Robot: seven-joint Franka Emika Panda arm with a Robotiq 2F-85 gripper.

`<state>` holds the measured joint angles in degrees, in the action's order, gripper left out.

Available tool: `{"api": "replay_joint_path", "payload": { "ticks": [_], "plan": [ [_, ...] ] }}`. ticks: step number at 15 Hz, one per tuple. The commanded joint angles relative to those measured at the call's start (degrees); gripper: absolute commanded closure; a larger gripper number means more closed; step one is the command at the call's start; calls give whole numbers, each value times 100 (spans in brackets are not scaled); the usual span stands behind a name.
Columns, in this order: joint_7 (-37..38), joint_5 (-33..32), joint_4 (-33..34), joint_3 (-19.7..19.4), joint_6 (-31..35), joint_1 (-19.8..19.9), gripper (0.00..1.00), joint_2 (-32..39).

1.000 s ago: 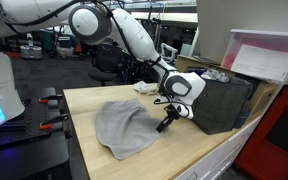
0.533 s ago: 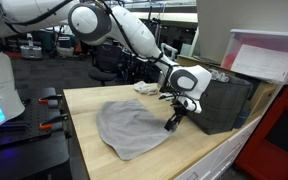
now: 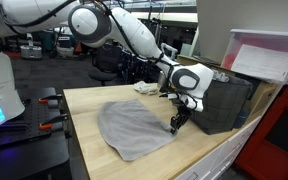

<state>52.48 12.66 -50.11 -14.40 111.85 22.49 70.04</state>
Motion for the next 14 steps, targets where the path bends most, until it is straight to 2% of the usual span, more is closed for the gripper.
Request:
{"api": "replay_joint_path", "payload": {
  "ticks": [1,6,9,14],
  "plan": [
    [323,23,91,-67,265,-3,38,94],
    [168,134,-502,-6,965,58,2,-307],
    [-465,187,-1158,195,1098,90,0,-739],
    [-1939,255,-2438,672,891,147,0,-1419]
  ]
}}
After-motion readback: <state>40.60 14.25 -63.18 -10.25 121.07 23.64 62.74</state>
